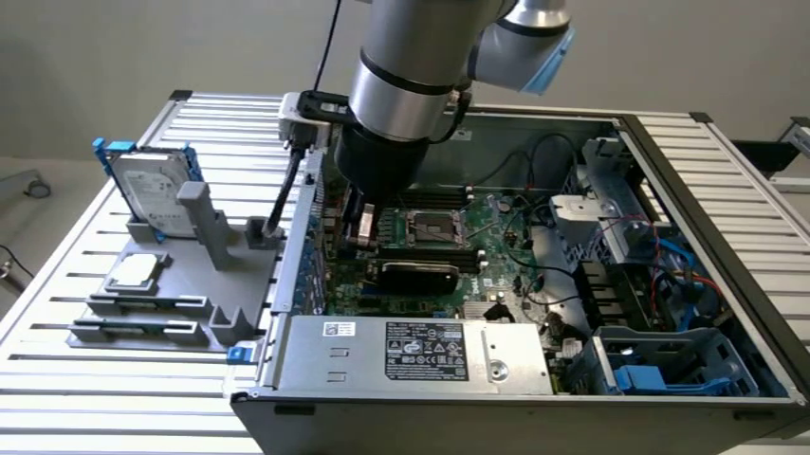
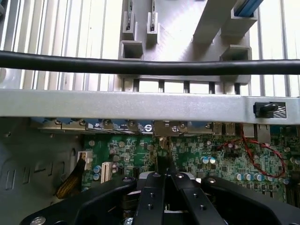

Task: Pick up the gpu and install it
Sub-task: 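Press down on the gpu until it lock into place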

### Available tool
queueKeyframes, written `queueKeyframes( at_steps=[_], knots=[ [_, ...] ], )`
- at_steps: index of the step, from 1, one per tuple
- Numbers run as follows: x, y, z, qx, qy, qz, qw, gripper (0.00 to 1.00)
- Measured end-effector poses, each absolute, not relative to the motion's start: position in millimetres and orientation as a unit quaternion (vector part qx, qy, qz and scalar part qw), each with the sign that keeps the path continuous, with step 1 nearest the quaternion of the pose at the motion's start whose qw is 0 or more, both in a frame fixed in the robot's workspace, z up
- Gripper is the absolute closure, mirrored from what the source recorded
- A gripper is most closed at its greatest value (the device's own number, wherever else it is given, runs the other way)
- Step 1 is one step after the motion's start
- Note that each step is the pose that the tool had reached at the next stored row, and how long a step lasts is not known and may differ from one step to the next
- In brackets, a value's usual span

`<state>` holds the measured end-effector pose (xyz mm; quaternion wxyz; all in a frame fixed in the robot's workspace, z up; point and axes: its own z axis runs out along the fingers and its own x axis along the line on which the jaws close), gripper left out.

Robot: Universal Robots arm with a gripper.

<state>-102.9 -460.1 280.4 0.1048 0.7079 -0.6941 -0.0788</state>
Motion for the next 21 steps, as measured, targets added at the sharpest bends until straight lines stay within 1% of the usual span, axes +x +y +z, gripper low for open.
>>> queueKeyframes(
  at_steps=[3, 5, 14, 21],
  knots=[
    [-104.2, -459.2, 280.4, 0.706, -0.695, -0.072, 0.12, 0.89],
    [-104.3, -458.7, 280.4, 0.705, -0.694, -0.073, 0.126, 0.89],
    [-104.4, -456.9, 282.5, 0.702, -0.696, -0.078, 0.132, 0.89],
    [-104.5, -455.2, 283.7, 0.696, -0.7, -0.086, 0.137, 0.89]
  ],
)
